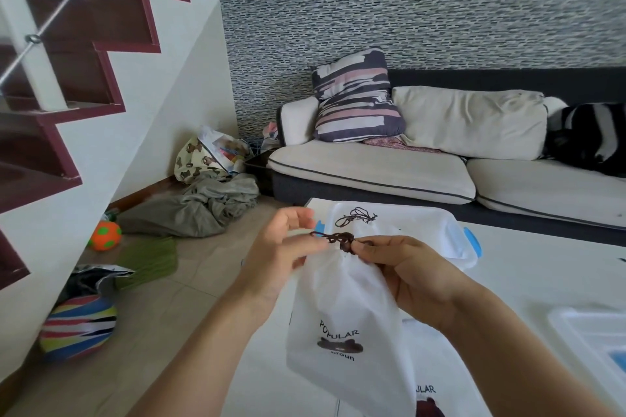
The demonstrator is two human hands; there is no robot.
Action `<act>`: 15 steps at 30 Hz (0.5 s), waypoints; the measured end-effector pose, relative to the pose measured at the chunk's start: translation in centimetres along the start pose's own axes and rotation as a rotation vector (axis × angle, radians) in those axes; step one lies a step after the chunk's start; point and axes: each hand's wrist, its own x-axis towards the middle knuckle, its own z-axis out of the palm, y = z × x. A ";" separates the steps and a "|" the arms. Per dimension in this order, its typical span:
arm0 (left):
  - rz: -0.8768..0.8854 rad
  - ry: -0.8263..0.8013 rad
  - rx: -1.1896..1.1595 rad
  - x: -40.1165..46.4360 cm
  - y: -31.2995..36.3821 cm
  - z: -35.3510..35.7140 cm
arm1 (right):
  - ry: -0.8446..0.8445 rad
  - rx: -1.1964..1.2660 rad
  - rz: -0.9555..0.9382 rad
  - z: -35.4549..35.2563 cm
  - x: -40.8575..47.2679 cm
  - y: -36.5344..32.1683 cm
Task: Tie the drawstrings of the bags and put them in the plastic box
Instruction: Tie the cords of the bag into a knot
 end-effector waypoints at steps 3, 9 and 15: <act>0.097 0.019 0.157 -0.4 -0.2 0.9 | -0.021 -0.002 -0.004 0.1 0.0 -0.1; -0.122 0.010 -0.079 -0.4 0.0 1.0 | -0.068 -0.020 0.023 -0.1 -0.3 -0.1; -0.152 -0.041 -0.230 -0.8 0.4 1.1 | -0.078 0.023 0.010 0.3 -0.3 0.0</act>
